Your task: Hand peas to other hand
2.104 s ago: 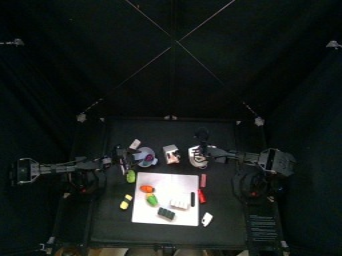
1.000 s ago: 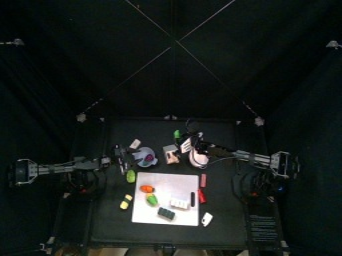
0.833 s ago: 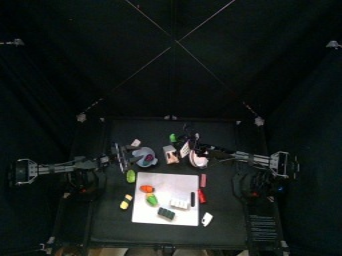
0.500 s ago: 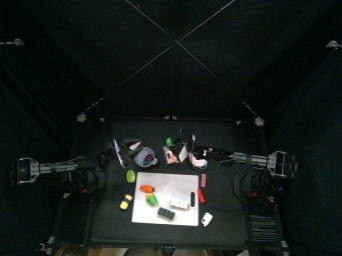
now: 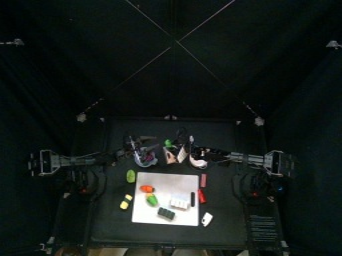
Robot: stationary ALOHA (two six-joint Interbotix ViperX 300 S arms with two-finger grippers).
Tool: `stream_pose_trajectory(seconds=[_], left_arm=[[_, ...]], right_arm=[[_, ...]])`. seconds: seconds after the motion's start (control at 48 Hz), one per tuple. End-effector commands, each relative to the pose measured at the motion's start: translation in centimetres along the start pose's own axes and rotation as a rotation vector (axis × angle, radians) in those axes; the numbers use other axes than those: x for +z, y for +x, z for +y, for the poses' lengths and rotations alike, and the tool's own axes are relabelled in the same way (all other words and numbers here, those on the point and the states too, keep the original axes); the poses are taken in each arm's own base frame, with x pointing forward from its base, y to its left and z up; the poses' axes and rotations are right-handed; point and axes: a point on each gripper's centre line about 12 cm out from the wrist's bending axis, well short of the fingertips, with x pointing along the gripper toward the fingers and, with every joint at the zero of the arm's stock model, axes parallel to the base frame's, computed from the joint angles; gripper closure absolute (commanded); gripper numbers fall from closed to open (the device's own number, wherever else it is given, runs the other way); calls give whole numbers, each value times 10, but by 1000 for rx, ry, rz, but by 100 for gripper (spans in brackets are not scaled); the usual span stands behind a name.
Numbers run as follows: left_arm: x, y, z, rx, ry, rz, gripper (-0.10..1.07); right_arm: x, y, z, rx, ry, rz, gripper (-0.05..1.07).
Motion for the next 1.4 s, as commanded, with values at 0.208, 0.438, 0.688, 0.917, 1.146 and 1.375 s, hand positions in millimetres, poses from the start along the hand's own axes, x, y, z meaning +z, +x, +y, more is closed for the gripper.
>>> stream_pose_trajectory(seconds=[0.208, 0.438, 0.688, 0.917, 1.146, 1.375], left_arm=[[-7, 29, 1, 41, -43, 1, 7], [-18, 40, -7, 39, -67, 25, 0], [-28, 45, -6, 90, -126, 46, 0], [-33, 53, -4, 125, -160, 49, 0], [-37, 54, -6, 129, -167, 60, 3], [-38, 53, -6, 128, -164, 63, 18]], right_arm=[[15, -1, 5, 11, -2, -35, 39], [15, -1, 5, 11, -5, -36, 39], [14, 0, 5, 10, -5, -33, 39], [13, 1, 5, 10, -5, -31, 39], [14, 1, 5, 10, -5, -33, 39], [14, 1, 4, 7, -6, -33, 39]])
